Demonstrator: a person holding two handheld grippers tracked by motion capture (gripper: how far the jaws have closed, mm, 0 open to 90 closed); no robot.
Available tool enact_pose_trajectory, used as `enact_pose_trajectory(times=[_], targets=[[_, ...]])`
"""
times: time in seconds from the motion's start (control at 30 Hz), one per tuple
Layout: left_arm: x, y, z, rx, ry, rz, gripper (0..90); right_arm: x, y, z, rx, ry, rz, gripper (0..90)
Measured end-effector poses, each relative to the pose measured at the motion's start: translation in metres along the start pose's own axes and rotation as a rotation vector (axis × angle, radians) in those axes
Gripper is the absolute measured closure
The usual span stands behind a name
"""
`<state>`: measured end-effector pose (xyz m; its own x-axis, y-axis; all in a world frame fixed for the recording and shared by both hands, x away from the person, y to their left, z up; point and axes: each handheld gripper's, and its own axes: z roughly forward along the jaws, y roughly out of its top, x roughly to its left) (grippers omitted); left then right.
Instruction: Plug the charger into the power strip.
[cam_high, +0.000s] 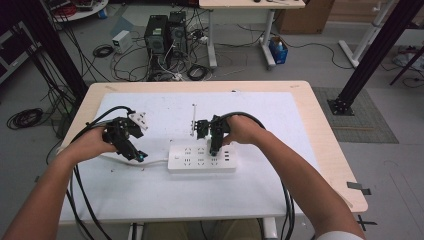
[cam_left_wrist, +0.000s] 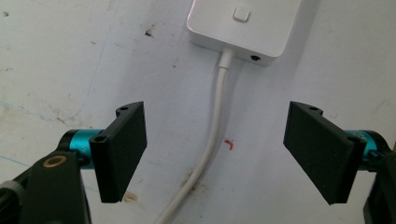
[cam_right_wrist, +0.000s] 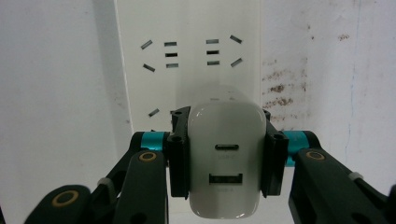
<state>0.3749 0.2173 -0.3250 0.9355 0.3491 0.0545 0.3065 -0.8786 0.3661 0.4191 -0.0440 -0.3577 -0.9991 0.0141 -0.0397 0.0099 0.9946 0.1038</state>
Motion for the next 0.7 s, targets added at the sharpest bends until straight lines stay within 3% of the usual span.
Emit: enact_pose_trajectory(times=[0.1, 0.3, 0.4, 0.5, 0.6, 0.7], targets=[[-0.001, -0.002, 0.001, 0.0, -0.004, 0.0, 21.6, 0.001, 0.004, 0.007, 0.029, -0.008, -0.037, 62.7], [0.0, -0.003, 0.005, -0.001, -0.004, -0.009, 21.6, -0.002, 0.004, 0.007, 0.03, 0.006, -0.033, 62.8], [-0.001, -0.004, 0.007, -0.008, -0.001, -0.014, 21.6, -0.005, 0.003, 0.008, 0.027, 0.029, -0.008, 62.9], [0.0, -0.004, 0.008, -0.002, 0.001, -0.015, 21.6, -0.002, 0.003, 0.008, 0.027, 0.008, -0.024, 62.8], [0.001, -0.004, 0.008, -0.005, 0.001, -0.022, 21.6, 0.009, 0.006, 0.009, 0.055, -0.048, -0.052, 62.9], [0.001, -0.004, 0.008, -0.012, 0.01, -0.021, 21.6, 0.007, 0.007, 0.01, 0.055, -0.042, -0.056, 62.9]])
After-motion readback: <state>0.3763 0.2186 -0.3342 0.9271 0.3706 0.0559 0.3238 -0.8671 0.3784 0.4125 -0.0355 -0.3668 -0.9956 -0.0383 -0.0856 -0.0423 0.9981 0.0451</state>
